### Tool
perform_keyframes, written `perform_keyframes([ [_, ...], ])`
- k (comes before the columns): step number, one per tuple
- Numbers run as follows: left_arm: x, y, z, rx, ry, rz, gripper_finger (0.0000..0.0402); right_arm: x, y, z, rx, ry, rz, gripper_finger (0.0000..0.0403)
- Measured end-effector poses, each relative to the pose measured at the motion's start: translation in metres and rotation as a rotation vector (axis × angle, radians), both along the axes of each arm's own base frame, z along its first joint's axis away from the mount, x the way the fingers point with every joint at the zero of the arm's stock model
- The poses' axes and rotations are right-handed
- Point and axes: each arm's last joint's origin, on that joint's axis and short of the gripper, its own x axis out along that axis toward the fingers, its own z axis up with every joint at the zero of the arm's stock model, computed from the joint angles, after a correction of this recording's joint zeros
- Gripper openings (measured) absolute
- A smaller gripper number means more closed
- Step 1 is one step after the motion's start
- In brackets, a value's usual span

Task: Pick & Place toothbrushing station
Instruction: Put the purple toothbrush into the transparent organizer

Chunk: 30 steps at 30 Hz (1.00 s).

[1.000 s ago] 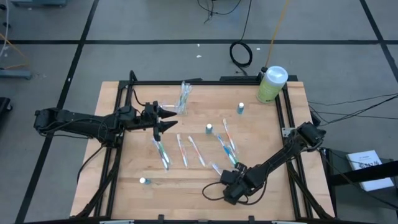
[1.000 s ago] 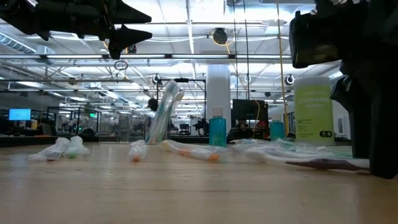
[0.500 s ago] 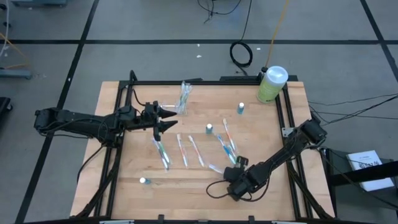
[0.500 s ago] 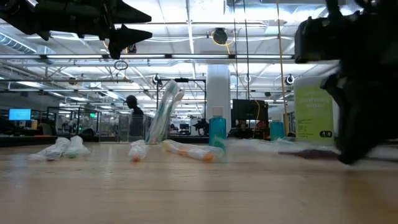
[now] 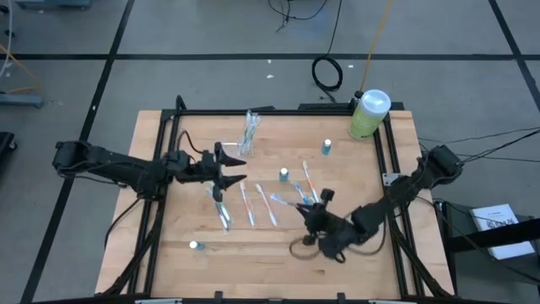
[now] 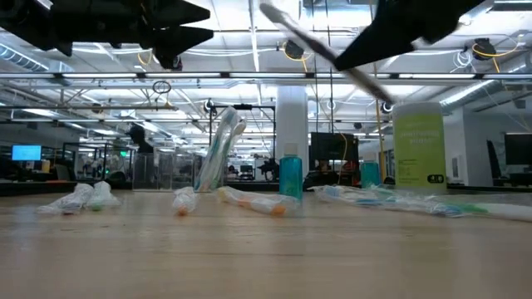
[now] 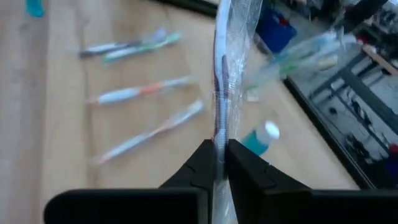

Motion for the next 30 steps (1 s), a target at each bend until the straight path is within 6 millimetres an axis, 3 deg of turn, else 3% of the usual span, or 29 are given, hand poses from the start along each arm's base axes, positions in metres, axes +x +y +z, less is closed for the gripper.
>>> perform_keyframes([
  [5, 0.015, -0.002, -0.007, 0.056, -0.081, -0.003, 0.0216, 0.005, -0.033, -0.010, -0.013, -0.138, 0.067, 0.0016],
  [12, 0.025, -0.002, -0.013, 0.056, -0.125, 0.015, 0.0216, -0.013, -0.078, -0.017, 0.054, -0.501, 0.241, 0.0015],
  [20, 0.060, -0.003, -0.004, 0.106, -0.118, 0.022, 0.0216, -0.014, -0.106, -0.024, 0.068, -0.534, 0.331, 0.0015],
  [30, 0.097, -0.005, 0.016, 0.090, -0.153, 0.018, 0.0216, -0.011, -0.123, -0.025, 0.060, -0.531, 0.266, 0.0015],
])
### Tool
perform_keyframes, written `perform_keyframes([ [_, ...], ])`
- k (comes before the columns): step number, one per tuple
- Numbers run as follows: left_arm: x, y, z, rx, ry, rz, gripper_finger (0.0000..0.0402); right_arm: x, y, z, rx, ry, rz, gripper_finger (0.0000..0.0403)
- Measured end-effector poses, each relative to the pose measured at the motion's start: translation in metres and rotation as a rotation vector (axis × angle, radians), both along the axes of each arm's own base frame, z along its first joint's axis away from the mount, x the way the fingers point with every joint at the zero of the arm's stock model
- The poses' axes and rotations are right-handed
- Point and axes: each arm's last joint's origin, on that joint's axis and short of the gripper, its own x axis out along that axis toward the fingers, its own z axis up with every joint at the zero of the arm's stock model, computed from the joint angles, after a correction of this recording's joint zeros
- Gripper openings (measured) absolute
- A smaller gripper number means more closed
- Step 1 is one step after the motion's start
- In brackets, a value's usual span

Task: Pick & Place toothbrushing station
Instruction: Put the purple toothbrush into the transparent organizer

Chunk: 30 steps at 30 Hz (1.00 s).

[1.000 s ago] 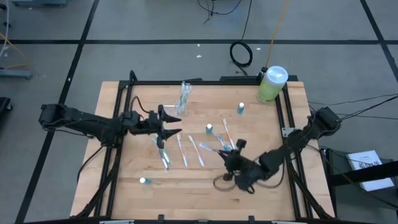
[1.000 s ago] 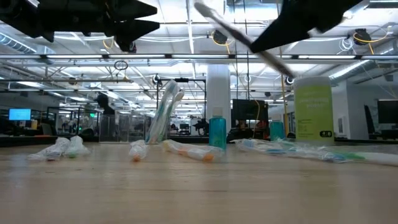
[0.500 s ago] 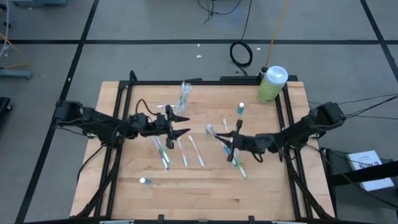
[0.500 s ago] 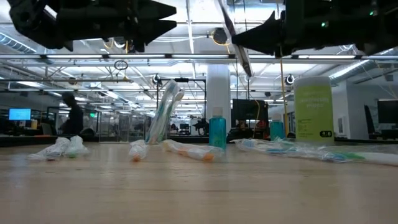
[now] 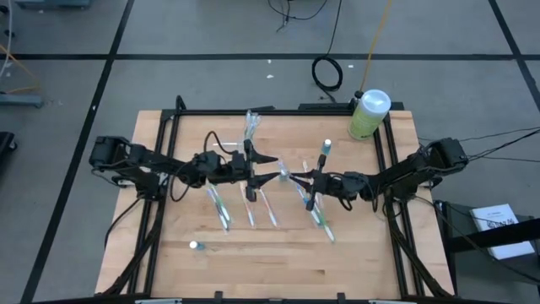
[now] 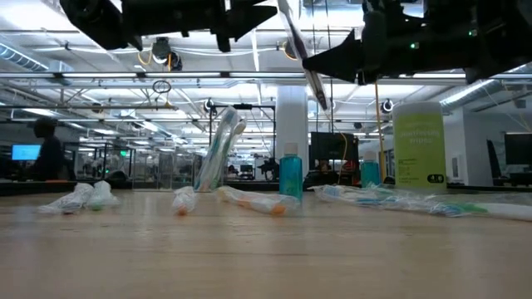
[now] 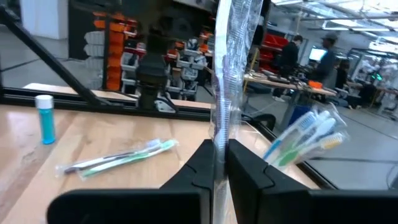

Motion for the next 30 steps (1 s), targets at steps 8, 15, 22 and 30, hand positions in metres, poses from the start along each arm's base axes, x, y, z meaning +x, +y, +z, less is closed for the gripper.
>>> perform_keyframes([
  [8, 0.019, 0.001, -0.005, 0.011, 0.032, 0.022, 0.0216, 0.000, -0.001, 0.000, 0.004, 0.004, -0.004, 0.0015],
  [15, 0.025, 0.002, -0.001, 0.068, 0.022, 0.043, 0.0216, 0.000, -0.001, -0.002, 0.002, 0.017, -0.005, 0.0015],
  [22, 0.022, 0.000, 0.005, 0.082, 0.004, 0.040, 0.0216, 0.000, -0.001, -0.002, 0.002, 0.019, -0.004, 0.0015],
  [30, 0.022, 0.000, 0.005, 0.076, 0.005, 0.044, 0.0185, 0.000, -0.001, -0.002, 0.013, 0.016, -0.004, 0.0015],
])
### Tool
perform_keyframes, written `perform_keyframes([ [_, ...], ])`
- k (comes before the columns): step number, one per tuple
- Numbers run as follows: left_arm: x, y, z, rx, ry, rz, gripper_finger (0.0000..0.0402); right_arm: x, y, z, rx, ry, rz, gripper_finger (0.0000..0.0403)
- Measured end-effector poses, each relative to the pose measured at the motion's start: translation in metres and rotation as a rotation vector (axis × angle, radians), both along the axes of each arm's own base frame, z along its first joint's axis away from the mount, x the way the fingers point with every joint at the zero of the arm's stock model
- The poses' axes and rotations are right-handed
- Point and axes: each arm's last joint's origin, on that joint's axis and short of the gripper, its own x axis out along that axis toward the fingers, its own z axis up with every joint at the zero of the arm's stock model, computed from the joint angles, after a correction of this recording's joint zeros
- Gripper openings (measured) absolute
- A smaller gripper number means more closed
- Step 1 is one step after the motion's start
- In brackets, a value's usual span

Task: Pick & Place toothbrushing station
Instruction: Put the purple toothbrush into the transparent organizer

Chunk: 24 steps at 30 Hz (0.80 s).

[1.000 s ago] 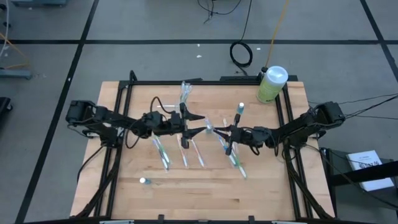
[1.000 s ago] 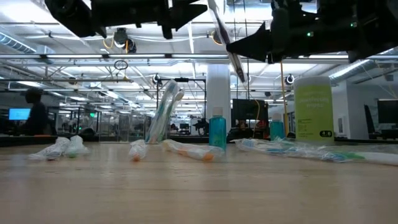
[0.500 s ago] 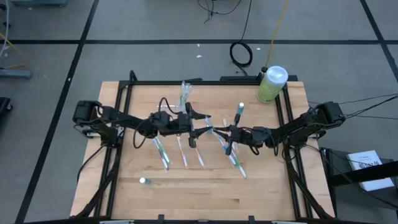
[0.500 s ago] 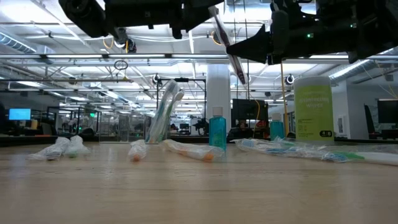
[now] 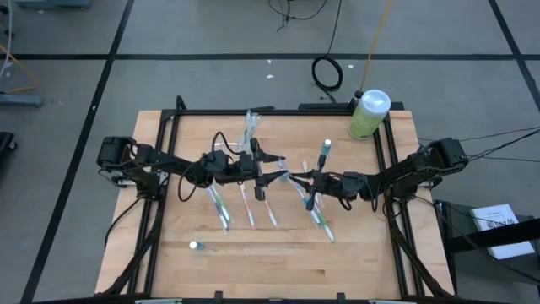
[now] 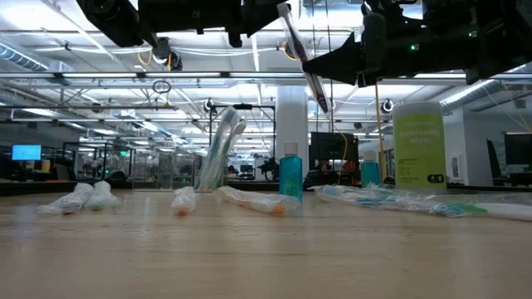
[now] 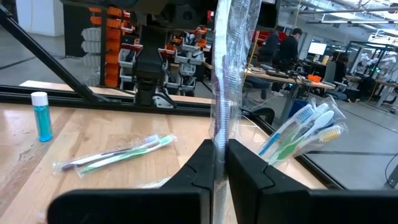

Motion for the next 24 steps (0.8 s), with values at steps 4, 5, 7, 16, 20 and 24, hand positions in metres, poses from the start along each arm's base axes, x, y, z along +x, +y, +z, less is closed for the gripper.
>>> perform_keyframes([
  [4, 0.000, 0.001, 0.000, -0.023, -0.007, -0.002, 0.0115, 0.000, 0.000, 0.000, 0.000, -0.001, 0.001, 0.0015],
  [5, 0.000, 0.001, 0.000, -0.024, -0.006, -0.001, 0.0094, 0.000, 0.000, 0.000, 0.000, -0.001, 0.002, 0.0015],
  [7, 0.000, 0.001, 0.000, -0.026, -0.007, -0.001, 0.0051, 0.000, 0.000, 0.000, 0.000, -0.001, -0.001, 0.0015],
  [16, -0.008, 0.004, 0.010, -0.005, 0.016, 0.094, 0.0017, 0.000, 0.000, -0.001, -0.014, 0.014, -0.003, 0.0112],
  [20, -0.024, 0.008, 0.031, 0.038, 0.037, 0.223, 0.0010, 0.000, 0.001, -0.005, 0.041, 0.044, 0.001, 0.0171],
  [24, -0.045, 0.013, 0.048, 0.059, 0.094, 0.358, 0.0013, -0.004, 0.000, -0.005, 0.040, 0.101, -0.001, 0.0207],
])
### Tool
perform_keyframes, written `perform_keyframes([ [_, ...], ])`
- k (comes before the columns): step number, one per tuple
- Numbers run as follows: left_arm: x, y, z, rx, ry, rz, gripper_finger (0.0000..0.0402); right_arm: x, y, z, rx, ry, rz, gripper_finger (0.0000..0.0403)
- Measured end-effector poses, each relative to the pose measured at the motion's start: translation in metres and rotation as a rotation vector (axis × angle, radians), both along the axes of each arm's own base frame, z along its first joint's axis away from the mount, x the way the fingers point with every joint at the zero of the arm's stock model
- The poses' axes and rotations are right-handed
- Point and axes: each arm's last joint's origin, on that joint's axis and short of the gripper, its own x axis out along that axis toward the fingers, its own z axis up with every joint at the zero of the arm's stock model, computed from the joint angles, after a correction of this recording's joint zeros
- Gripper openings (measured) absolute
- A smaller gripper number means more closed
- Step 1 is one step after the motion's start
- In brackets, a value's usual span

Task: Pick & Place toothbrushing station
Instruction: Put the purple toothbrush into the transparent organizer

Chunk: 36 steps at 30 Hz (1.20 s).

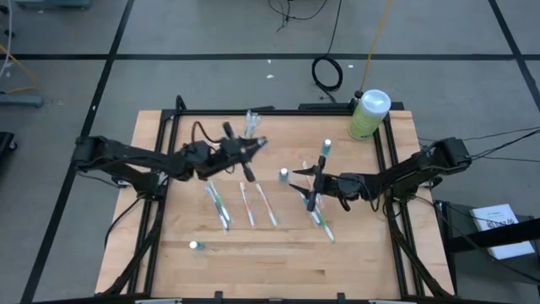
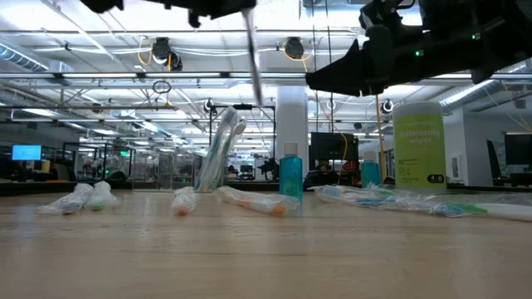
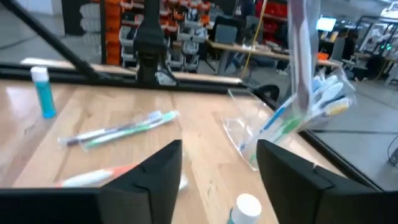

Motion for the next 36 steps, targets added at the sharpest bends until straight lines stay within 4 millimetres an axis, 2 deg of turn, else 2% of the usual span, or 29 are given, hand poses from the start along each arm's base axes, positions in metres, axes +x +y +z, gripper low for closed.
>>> perform_keyframes([
  [4, -0.021, 0.012, 0.011, -0.065, 0.045, 0.092, 0.0008, -0.008, -0.001, 0.011, 0.042, 0.002, -0.004, 0.0223],
  [10, -0.030, 0.035, -0.001, -0.172, 0.156, 0.180, 0.0007, -0.022, -0.007, 0.030, 0.005, 0.009, -0.015, 0.0224],
  [16, -0.022, 0.059, -0.018, -0.214, 0.212, 0.265, 0.0009, -0.026, -0.011, 0.032, 0.011, 0.031, -0.029, 0.0220],
  [20, -0.018, 0.073, -0.028, -0.265, 0.225, 0.243, 0.0007, -0.026, -0.011, 0.030, 0.021, 0.043, -0.030, 0.0222],
  [36, -0.010, 0.108, -0.060, -0.471, 0.243, 0.261, 0.0009, -0.026, -0.011, 0.030, 0.039, 0.041, -0.032, 0.0215],
])
